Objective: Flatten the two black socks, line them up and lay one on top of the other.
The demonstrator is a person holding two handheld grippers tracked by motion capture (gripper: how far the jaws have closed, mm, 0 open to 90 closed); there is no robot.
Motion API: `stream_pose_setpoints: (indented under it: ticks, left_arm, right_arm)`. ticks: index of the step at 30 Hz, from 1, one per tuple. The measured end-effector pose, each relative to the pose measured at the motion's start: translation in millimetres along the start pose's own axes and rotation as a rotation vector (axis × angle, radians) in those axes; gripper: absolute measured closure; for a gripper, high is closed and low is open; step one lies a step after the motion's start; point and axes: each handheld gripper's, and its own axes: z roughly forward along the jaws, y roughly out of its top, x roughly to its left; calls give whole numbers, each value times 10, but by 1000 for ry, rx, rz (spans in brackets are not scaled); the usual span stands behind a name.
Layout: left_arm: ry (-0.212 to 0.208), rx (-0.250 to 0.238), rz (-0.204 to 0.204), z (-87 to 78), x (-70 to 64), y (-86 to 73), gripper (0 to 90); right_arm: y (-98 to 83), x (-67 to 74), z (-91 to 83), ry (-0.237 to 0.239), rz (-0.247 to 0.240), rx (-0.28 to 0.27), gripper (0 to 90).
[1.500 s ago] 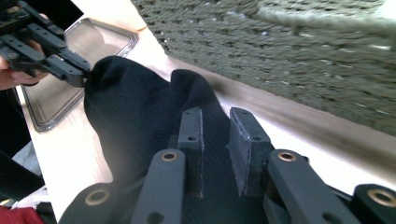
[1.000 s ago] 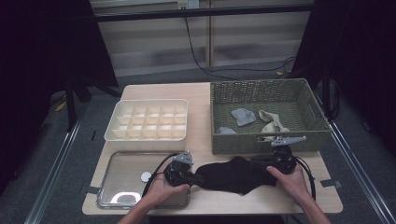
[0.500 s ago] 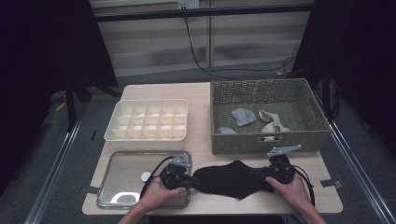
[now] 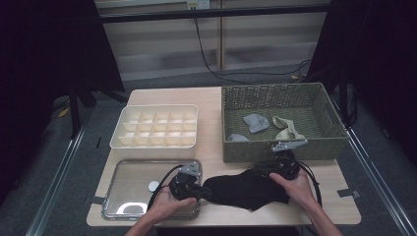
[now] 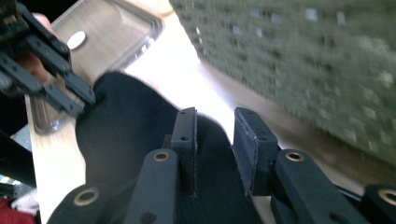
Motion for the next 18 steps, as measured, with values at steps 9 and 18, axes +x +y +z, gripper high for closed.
stream_pose_setpoints:
  ticks: [9, 18]
  left_arm:
    - [0, -4, -12, 4, 4, -1, 789]
    - [-21, -9, -13, 24, 7, 3, 789]
  right_arm:
    - [42, -43, 162, 3, -7, 36, 675]
    - [-14, -91, 213, -4, -2, 86, 693]
